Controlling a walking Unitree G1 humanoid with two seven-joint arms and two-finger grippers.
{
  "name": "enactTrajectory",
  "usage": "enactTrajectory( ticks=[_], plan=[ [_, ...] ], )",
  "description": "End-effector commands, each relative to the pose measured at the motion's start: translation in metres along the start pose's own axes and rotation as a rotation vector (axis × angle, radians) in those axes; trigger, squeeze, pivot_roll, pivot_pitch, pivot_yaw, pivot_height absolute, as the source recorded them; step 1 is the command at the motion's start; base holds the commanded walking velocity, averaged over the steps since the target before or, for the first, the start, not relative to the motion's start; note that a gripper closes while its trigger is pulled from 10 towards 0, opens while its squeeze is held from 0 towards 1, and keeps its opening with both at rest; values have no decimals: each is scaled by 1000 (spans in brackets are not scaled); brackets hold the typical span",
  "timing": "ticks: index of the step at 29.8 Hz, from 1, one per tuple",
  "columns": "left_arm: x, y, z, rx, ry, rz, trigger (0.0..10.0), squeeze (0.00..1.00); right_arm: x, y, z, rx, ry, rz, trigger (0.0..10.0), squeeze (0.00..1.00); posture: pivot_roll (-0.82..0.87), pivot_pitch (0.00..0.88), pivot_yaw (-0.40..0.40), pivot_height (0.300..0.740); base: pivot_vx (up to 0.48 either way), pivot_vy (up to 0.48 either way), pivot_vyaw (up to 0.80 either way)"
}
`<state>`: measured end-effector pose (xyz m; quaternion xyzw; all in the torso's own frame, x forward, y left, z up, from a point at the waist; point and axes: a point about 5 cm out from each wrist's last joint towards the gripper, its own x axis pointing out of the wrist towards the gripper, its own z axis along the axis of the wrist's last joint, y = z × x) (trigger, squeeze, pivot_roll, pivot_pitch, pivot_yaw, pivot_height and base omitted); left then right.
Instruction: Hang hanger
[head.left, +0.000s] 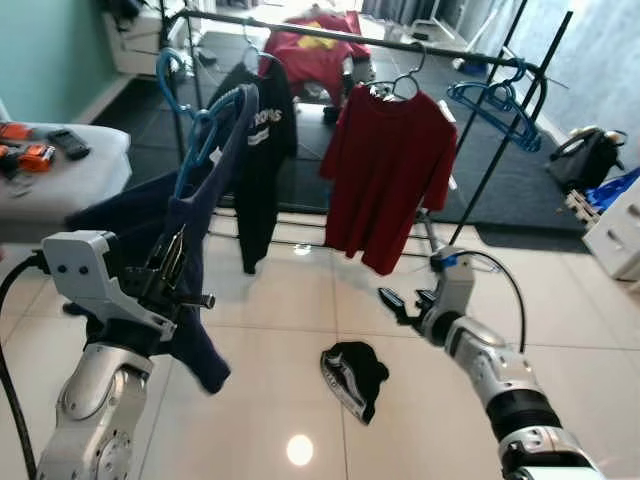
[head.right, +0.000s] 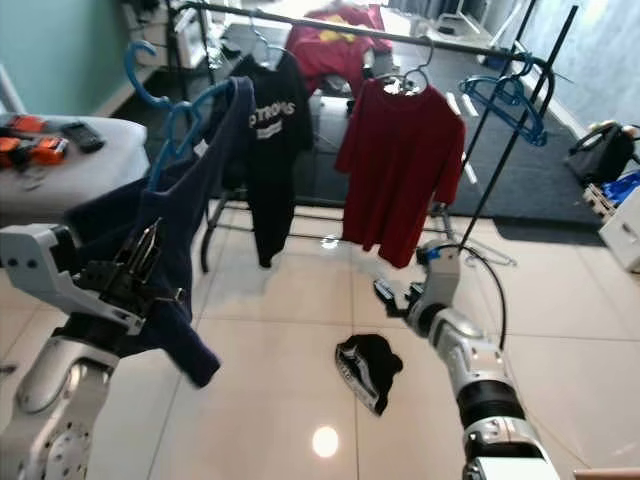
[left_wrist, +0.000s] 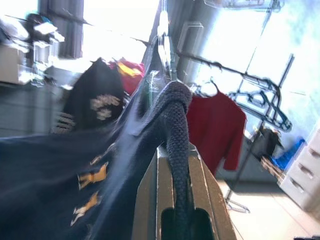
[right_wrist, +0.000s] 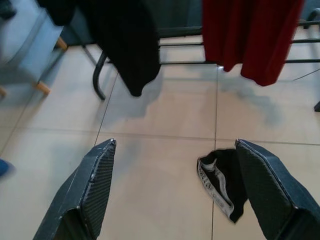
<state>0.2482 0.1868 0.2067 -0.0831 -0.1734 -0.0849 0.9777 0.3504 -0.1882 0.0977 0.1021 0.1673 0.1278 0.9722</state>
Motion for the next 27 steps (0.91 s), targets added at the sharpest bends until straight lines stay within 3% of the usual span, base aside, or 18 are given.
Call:
enactTrajectory(
  ticks=[1,4,9,15,22,27],
  plan=[
    [4,-7,4,6,-17,-36,10000,0,-4,-9,-4,-6,13,-31,10000,0,-49,102,-97,740,480,0,-800],
    [8,-9,6,6,-20,-37,10000,0,-3,-7,-5,-6,11,-25,10000,0,-48,103,-93,740,480,0,-800],
    [28,-10,13,-4,-18,50,10000,0,-3,-3,-7,-17,6,-12,10000,0,-49,107,-93,740,480,0,0],
    [38,-8,10,31,42,88,10000,0,-2,-1,-6,-16,0,-4,10000,0,-51,109,-89,740,480,0,0],
    [46,-21,3,31,114,4,10000,0,-2,-2,-5,-17,-2,-9,10000,0,-53,113,-83,740,480,0,0],
    [50,-25,-3,33,173,30,10000,0,-3,-3,-6,-18,-1,-9,10000,0,-54,116,-79,740,480,0,0]
  ],
)
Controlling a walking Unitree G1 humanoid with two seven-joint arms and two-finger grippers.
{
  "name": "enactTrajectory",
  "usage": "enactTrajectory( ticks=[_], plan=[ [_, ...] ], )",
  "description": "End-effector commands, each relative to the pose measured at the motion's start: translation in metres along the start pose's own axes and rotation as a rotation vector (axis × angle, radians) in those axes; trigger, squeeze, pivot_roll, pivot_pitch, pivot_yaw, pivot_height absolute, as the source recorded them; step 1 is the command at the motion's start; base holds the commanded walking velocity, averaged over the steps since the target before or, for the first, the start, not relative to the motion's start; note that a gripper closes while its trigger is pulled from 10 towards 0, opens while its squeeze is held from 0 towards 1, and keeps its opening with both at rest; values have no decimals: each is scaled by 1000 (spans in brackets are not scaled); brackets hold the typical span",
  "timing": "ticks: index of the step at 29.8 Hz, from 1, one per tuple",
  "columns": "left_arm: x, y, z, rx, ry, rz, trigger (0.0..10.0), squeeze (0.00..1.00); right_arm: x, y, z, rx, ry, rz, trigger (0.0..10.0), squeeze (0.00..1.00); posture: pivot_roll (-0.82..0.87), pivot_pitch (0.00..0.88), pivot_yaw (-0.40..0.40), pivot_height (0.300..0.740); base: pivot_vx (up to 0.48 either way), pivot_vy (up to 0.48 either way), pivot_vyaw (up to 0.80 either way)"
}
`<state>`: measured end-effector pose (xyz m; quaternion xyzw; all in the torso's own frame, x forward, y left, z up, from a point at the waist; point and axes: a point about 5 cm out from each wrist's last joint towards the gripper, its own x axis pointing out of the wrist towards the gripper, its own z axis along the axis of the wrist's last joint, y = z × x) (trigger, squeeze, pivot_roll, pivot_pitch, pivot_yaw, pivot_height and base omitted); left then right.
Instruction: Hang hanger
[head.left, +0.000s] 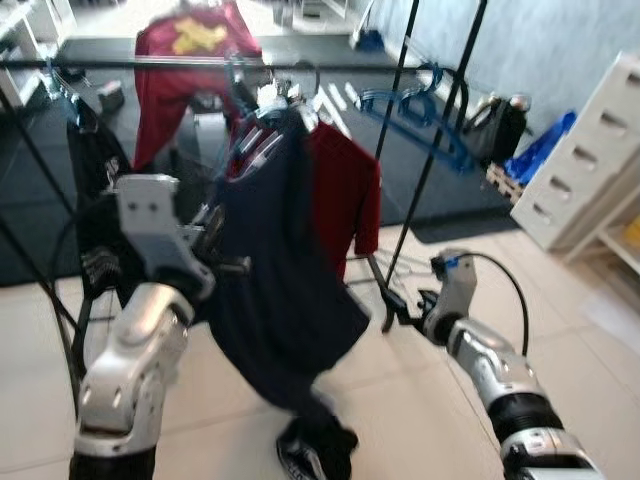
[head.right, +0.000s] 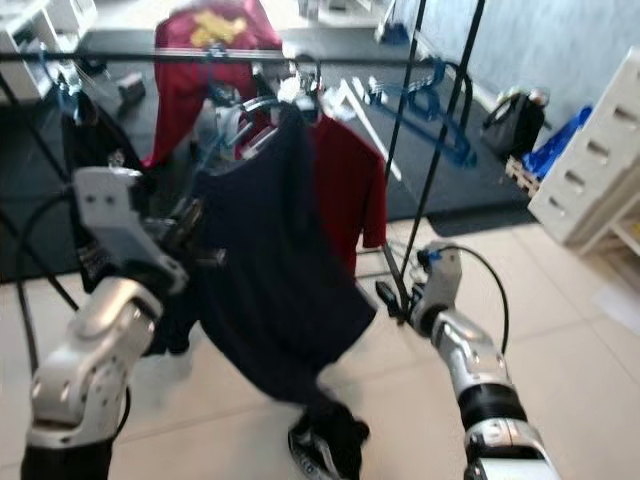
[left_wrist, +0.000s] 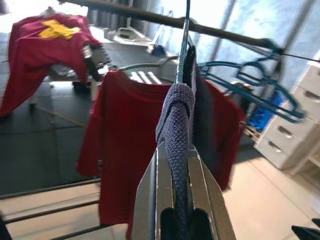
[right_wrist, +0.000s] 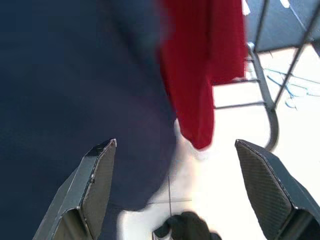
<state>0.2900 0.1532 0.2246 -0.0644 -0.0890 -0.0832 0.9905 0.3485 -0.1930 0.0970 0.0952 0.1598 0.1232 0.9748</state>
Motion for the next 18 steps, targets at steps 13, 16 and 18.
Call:
enactTrajectory(
  ticks=[13,16,18],
  plan=[
    [-1,38,-10,-30,105,310,10000,0,0,4,-7,-7,27,21,10000,0,-53,118,-77,740,315,0,0],
    [5,24,-1,-49,44,236,10000,0,0,4,-7,-8,28,24,10000,0,-55,117,-78,740,343,0,0],
    [9,17,5,-31,14,209,10000,0,0,5,-7,-8,28,27,10000,0,-59,117,-76,740,435,0,0]
  ],
)
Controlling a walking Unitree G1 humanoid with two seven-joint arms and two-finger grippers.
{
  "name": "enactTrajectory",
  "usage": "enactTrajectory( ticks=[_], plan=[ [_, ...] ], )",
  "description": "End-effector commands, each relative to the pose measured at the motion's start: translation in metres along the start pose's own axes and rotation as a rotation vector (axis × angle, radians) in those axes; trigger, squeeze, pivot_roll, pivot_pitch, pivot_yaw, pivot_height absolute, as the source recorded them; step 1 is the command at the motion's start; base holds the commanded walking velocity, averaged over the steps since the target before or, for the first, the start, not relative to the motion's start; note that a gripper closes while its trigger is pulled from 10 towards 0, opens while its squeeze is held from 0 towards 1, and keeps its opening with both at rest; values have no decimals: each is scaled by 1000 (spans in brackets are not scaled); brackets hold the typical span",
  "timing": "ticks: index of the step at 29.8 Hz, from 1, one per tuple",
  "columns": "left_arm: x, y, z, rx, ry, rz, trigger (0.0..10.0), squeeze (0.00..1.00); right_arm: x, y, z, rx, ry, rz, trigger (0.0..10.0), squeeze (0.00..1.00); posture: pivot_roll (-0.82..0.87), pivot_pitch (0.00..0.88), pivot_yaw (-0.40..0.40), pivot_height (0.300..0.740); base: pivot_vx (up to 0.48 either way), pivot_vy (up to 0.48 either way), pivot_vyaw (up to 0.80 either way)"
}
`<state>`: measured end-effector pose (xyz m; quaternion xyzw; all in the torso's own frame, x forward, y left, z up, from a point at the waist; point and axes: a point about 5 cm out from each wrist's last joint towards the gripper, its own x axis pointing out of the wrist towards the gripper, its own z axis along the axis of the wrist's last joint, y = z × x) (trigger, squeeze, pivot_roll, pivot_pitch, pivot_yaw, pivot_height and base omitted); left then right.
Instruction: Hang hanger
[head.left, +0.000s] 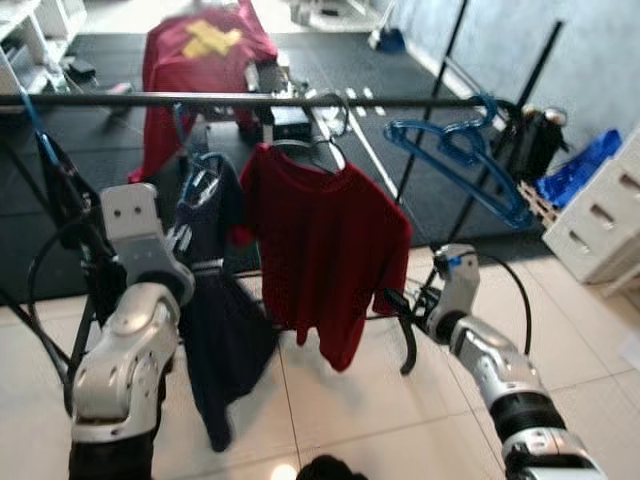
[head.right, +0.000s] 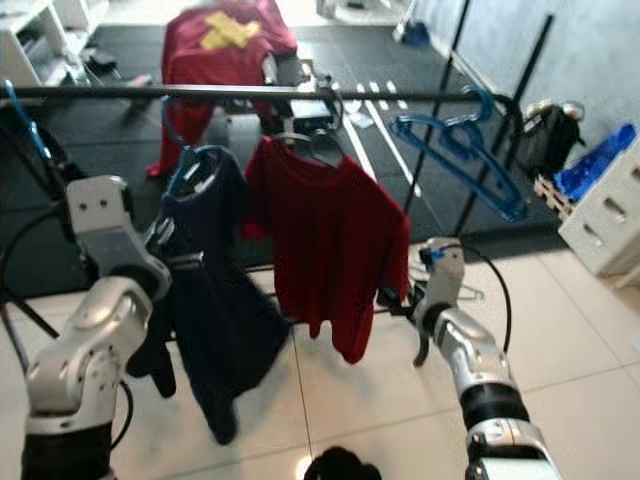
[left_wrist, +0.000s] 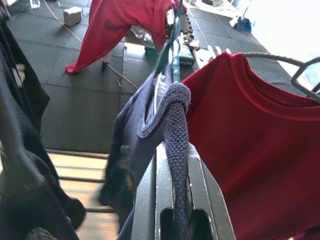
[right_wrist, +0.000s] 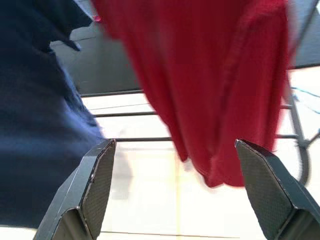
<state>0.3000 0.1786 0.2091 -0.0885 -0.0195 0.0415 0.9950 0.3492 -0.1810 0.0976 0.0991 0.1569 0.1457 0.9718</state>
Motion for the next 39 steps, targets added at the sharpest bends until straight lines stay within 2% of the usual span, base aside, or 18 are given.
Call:
enactTrajectory(
  ticks=[1,4,6,11,14,16,19,25,28,33,34,37,39],
  plan=[
    [2,-15,20,0,-110,-60,10000,0,-4,-5,-6,-8,30,-17,10000,0,-59,117,-76,740,446,0,0],
    [2,-18,23,10,-131,-73,10000,0,-4,-5,-6,-10,30,-15,10000,0,-64,117,-74,740,447,0,0],
    [2,-21,26,57,-158,-86,10000,0,-5,-7,-6,-12,33,-14,10000,0,-64,119,-71,740,377,0,0],
    [1,-21,25,77,-154,-92,10000,0,-5,-7,-7,-12,35,-14,10000,0,-64,119,-71,740,218,0,0],
    [-13,-18,6,198,-70,-269,10000,0,-6,-6,-12,-15,55,-5,10000,0,-58,122,-71,740,0,0,0],
    [-13,-18,6,198,-70,-269,10000,0,-6,-6,-12,-15,55,-5,10000,0,-58,122,-71,740,0,0,0],
    [-27,-7,-1,264,-33,-371,10000,0,-5,-5,-14,-17,63,2,10000,0,-55,122,-72,740,0,0,0],
    [-34,2,0,278,-18,-405,10000,0,-5,-4,-13,-18,65,6,10000,0,-56,123,-71,740,0,0,0],
    [-41,20,5,334,-7,-430,10000,0,-5,-5,-12,-20,69,9,10000,0,-55,124,-75,740,0,0,0],
    [-38,26,17,310,-74,-389,10000,0,-5,-5,-12,-21,69,10,10000,0,-54,124,-74,740,0,0,0],
    [-36,26,23,281,-113,-364,10000,0,-5,-5,-12,-21,68,11,10000,0,-54,124,-74,740,0,0,0],
    [-33,24,27,254,-142,-343,10000,0,-5,-5,-12,-21,68,11,10000,0,-54,124,-74,740,0,0,0],
    [-25,18,30,204,-182,-306,10000,0,-5,-4,-11,-19,60,7,10000,0,-59,123,-74,740,0,0,0]
  ],
)
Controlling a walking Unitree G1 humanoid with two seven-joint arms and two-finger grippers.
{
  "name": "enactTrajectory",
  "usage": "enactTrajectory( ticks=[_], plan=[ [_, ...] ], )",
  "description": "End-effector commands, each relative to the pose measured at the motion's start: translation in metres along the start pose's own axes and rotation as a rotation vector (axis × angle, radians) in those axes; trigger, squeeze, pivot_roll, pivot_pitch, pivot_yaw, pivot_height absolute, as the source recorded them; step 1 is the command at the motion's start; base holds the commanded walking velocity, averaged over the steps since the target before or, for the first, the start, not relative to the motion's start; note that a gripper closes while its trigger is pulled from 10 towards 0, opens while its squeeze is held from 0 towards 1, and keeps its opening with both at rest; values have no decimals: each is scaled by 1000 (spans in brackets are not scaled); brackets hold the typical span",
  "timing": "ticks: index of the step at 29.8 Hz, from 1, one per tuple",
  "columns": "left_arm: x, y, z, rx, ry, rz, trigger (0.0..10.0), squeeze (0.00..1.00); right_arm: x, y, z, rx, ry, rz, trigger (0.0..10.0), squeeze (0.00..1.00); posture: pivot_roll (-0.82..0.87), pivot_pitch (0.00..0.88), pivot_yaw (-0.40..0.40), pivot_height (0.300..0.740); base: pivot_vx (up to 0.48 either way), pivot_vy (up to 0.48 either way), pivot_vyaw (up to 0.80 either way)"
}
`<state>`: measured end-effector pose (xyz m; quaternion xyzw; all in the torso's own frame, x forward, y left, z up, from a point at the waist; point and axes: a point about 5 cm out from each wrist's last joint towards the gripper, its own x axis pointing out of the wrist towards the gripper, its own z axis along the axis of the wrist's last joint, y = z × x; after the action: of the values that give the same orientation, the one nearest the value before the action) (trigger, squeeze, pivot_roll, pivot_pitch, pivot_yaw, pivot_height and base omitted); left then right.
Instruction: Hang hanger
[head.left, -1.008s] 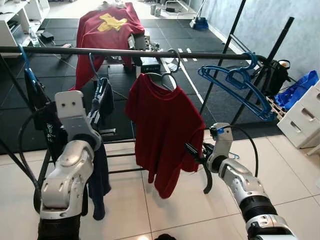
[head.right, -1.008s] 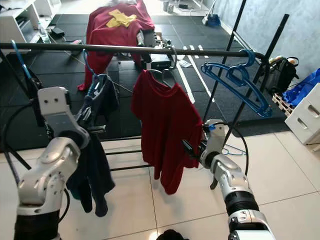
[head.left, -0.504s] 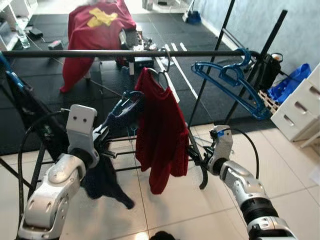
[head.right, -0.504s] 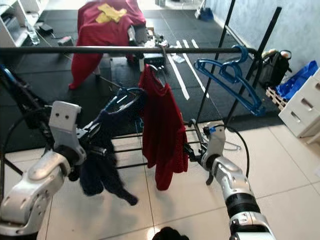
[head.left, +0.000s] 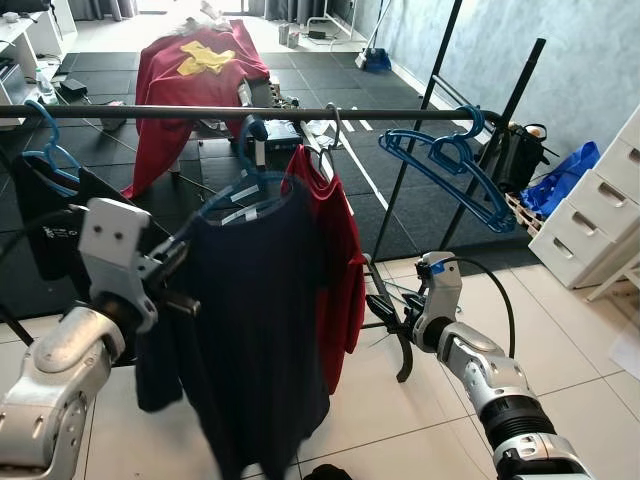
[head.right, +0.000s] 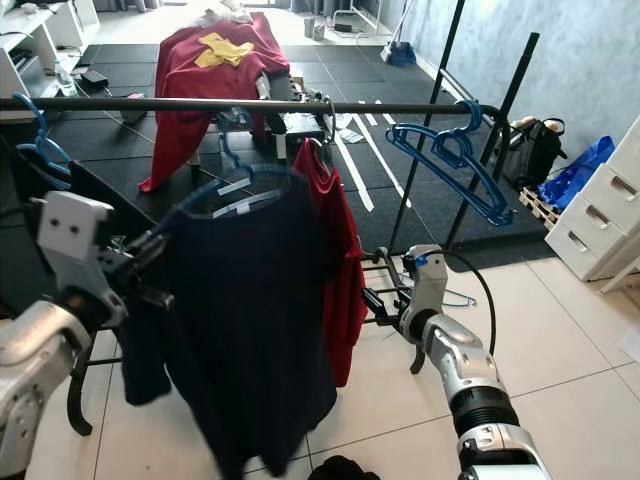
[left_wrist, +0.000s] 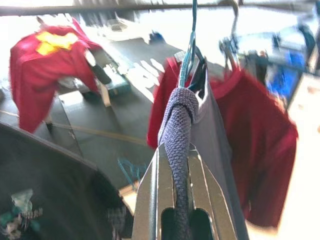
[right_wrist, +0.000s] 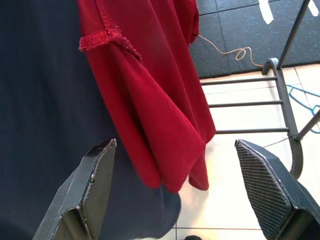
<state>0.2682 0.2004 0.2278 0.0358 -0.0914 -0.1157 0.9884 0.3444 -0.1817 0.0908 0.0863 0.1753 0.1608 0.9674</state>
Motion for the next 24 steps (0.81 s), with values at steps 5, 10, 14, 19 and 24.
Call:
enactTrajectory(
  ticks=[5,10,14,19,24],
  plan=[
    [17,3,4,-96,-75,125,10000,0,-2,-3,-3,3,13,-18,10000,0,-59,123,-74,740,0,0,0],
    [30,18,-16,-135,21,290,10000,0,-2,-3,-2,3,9,-22,10000,0,-67,125,-68,740,0,0,0],
    [37,33,-31,-159,121,410,10000,0,-2,-3,-2,3,7,-23,10000,0,-68,127,-68,740,0,0,0],
    [41,42,-40,-142,206,513,10000,0,-2,-3,-2,3,6,-25,10000,0,-69,128,-65,740,0,0,0],
    [44,41,-46,-131,237,548,10000,0,-2,-2,0,2,2,-24,10000,0,-68,126,-66,740,0,0,0]
  ],
)
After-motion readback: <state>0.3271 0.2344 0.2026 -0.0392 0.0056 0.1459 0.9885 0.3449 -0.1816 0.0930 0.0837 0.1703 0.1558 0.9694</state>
